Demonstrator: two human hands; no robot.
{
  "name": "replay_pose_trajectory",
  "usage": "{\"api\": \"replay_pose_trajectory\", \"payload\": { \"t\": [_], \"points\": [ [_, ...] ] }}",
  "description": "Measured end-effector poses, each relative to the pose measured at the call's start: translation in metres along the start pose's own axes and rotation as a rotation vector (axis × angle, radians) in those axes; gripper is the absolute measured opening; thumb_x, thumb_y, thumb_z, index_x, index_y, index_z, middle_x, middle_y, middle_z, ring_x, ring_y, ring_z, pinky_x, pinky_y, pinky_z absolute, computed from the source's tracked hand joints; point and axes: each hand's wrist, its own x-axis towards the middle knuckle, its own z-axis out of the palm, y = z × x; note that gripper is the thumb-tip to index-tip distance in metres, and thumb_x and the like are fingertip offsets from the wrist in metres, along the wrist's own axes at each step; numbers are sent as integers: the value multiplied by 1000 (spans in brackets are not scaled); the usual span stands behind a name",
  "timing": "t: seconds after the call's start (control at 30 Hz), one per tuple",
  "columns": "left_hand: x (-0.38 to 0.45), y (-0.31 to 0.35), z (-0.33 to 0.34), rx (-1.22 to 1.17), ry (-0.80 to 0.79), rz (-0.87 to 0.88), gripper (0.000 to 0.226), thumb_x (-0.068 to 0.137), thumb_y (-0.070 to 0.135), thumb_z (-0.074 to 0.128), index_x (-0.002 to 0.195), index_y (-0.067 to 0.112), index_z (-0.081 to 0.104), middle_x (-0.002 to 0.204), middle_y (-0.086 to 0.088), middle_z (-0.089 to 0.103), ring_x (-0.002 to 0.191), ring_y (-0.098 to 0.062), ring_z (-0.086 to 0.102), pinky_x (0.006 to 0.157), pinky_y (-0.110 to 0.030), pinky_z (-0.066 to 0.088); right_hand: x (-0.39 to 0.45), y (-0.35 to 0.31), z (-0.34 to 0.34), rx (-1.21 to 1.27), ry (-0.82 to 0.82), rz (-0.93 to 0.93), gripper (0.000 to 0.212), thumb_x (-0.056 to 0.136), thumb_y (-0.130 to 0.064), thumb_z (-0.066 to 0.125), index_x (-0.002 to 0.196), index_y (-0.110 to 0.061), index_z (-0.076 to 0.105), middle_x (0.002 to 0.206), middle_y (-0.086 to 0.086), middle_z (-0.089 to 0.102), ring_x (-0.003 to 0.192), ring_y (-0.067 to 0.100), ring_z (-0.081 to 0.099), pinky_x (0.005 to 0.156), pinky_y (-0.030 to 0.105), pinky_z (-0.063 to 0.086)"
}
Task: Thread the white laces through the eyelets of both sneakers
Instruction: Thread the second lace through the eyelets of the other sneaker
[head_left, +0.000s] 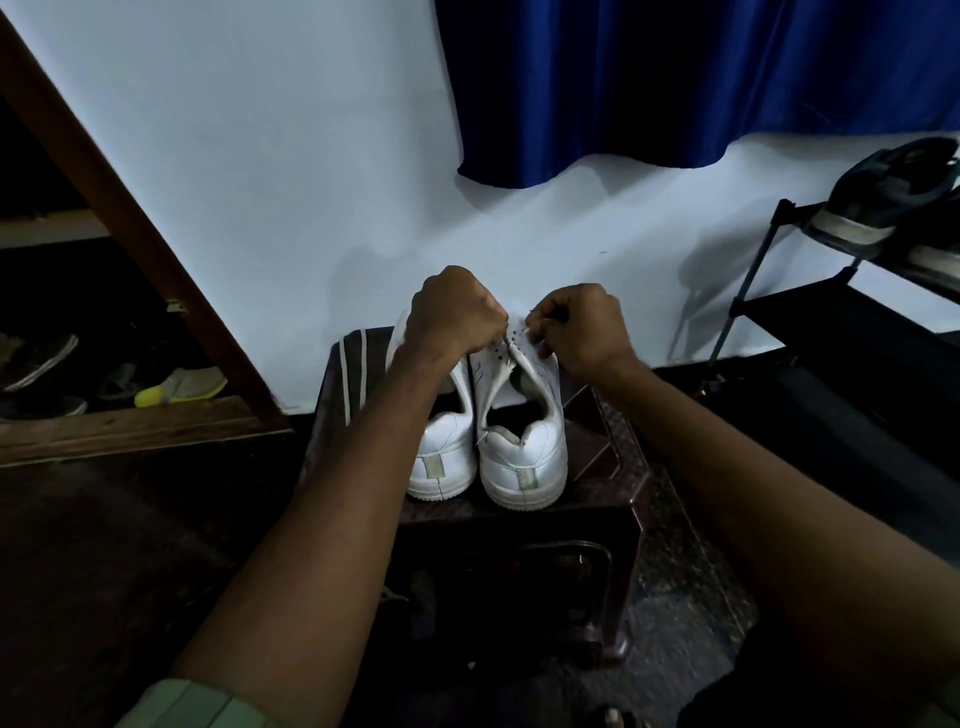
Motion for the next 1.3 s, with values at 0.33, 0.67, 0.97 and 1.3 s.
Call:
{"api": "replay_pose_trajectory", "payload": {
  "t": [0.33, 0.67, 0.97, 1.3],
  "points": [
    [-6, -6, -3, -91, -136, -56, 38, 60, 23, 61, 87, 7, 82, 78, -10, 79, 74, -30, 77, 74, -43, 66, -5, -3, 23, -23, 159, 66, 24, 82, -6, 65, 69, -25, 71, 69, -11, 69, 81, 18, 69, 71, 26, 46],
    [-7, -7, 10, -168, -45, -120, 15, 66, 28, 64, 70, 17, 73, 62, -1, 57, 57, -15, 49, 58, -25, 44, -5, -1, 22, 135, 136, 125, 22, 77, -7, 79, 67, -27, 78, 65, -9, 73, 71, 11, 72, 70, 30, 61],
    [0, 0, 4, -2, -114, -96, 26, 61, 38, 74, 82, 26, 83, 84, 8, 78, 85, -15, 71, 76, -26, 58, 2, 5, 16, 105, 101, 133, 14, 79, -13, 85, 69, -22, 80, 64, -9, 73, 62, 5, 67, 63, 25, 56],
    [-5, -3, 12, 168, -30, -10, 27, 73, 31, 69, 97, 25, 79, 103, 4, 77, 101, -23, 71, 86, -32, 58, 0, 9, 21, 177, 24, 132, 10, 82, -12, 82, 74, -18, 81, 69, -8, 75, 63, 1, 64, 66, 21, 56]
  ]
}}
